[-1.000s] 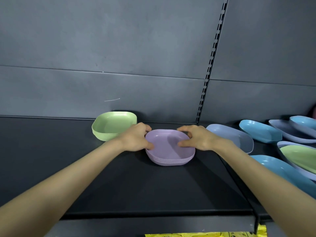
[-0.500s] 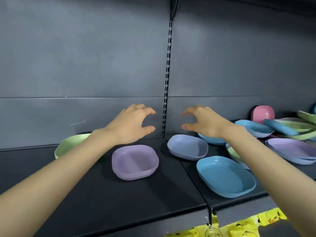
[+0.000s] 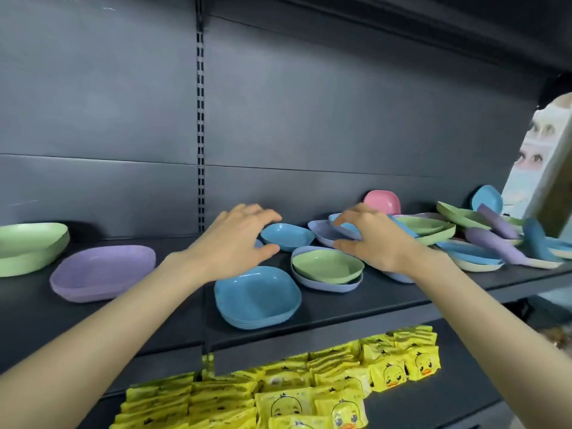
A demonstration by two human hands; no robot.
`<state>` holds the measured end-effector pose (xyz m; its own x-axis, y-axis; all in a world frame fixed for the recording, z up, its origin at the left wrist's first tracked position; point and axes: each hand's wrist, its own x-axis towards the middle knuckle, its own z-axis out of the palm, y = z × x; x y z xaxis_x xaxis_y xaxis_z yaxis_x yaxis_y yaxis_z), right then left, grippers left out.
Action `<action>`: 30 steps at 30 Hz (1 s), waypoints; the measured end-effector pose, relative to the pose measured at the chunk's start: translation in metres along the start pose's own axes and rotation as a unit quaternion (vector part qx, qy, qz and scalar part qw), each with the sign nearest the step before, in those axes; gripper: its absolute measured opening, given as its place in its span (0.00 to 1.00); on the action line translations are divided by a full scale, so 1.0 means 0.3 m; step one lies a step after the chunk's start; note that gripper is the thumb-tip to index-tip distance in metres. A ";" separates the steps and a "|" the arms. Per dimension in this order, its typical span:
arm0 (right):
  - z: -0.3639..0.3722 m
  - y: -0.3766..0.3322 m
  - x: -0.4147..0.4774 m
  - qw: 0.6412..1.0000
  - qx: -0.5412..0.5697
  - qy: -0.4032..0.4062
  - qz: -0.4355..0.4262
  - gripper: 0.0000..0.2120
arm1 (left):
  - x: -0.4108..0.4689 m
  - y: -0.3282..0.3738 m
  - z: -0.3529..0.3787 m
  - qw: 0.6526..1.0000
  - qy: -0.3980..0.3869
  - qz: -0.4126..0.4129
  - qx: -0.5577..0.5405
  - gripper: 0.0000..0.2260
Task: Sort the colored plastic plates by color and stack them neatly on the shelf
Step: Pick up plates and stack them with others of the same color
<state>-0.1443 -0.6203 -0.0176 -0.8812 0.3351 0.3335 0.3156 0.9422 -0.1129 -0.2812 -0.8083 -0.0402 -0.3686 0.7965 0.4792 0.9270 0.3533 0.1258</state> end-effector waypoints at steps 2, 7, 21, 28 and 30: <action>-0.011 0.072 -0.023 1.000 0.008 -0.008 0.001 0.20 | 0.027 0.059 0.032 1.000 -0.009 -0.002 0.007 0.21; -0.021 0.213 -0.013 1.000 0.008 -0.001 -0.005 0.18 | 0.138 0.143 0.082 1.000 -0.018 0.000 0.024 0.21; 0.169 0.413 0.259 0.990 0.055 -0.114 -0.058 0.21 | 0.372 0.061 0.330 0.983 -0.157 -0.087 0.040 0.24; 0.235 0.442 0.347 0.977 0.084 -0.174 -0.093 0.16 | 0.408 0.023 0.402 0.961 -0.222 -0.157 0.040 0.25; 0.245 0.440 0.365 0.973 0.094 -0.186 -0.100 0.16 | 0.410 0.016 0.410 0.955 -0.231 -0.183 0.023 0.23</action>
<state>-0.2250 -0.4589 -0.0649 -0.9959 0.0900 0.0082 0.0848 0.9615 -0.2613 -0.3305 -0.6482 -0.0873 -0.6689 0.7429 -0.0253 0.7298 0.6628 0.1677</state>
